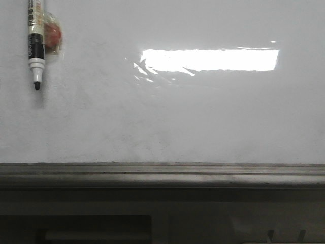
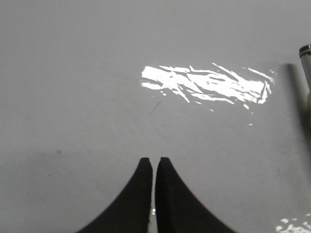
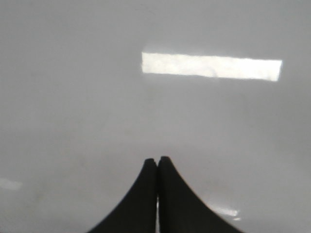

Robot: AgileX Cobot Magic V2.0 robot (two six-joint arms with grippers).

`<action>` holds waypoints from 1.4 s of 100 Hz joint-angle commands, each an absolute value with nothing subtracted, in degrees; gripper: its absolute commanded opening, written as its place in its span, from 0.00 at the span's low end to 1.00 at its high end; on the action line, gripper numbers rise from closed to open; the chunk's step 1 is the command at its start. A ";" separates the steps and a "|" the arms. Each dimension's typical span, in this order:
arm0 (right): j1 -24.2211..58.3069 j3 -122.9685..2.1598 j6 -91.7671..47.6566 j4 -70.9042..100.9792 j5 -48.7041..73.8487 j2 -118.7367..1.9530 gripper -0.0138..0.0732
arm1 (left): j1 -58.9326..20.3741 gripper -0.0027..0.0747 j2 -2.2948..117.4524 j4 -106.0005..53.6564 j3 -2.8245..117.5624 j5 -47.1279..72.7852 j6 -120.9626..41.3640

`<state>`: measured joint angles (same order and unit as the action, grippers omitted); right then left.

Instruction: Write number 6 on whiteboard

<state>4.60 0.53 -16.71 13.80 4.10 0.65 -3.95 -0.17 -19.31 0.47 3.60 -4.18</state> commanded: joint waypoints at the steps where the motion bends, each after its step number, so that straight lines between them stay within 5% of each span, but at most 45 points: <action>1: 4.17 1.90 -16.61 22.05 -1.60 1.53 0.08 | -4.01 0.01 -2.05 -27.26 -2.31 -1.03 -3.77; 24: 4.17 1.03 -16.61 40.51 -0.43 1.53 0.08 | -4.01 0.01 -2.05 -45.81 -1.56 -0.73 -3.77; 88: 4.28 -23.37 -16.72 33.90 22.23 -27.51 0.14 | -4.01 0.02 26.62 -30.81 27.57 29.87 -13.29; 97: 4.39 -24.26 -16.72 34.01 22.63 -29.14 0.33 | -4.31 0.10 29.27 -35.72 28.19 30.77 -19.71; 113: 4.39 -24.77 -16.72 34.27 22.64 -29.82 0.73 | -6.11 0.50 32.93 -49.95 28.19 30.01 -29.49; 122: 4.39 -24.77 -16.72 34.33 22.64 -29.82 0.74 | -6.98 0.65 35.55 -58.37 28.19 29.87 -37.00; 140: 4.39 -24.77 -16.72 34.47 22.64 -29.82 0.74 | -10.22 0.66 41.51 -72.42 28.19 29.30 -49.18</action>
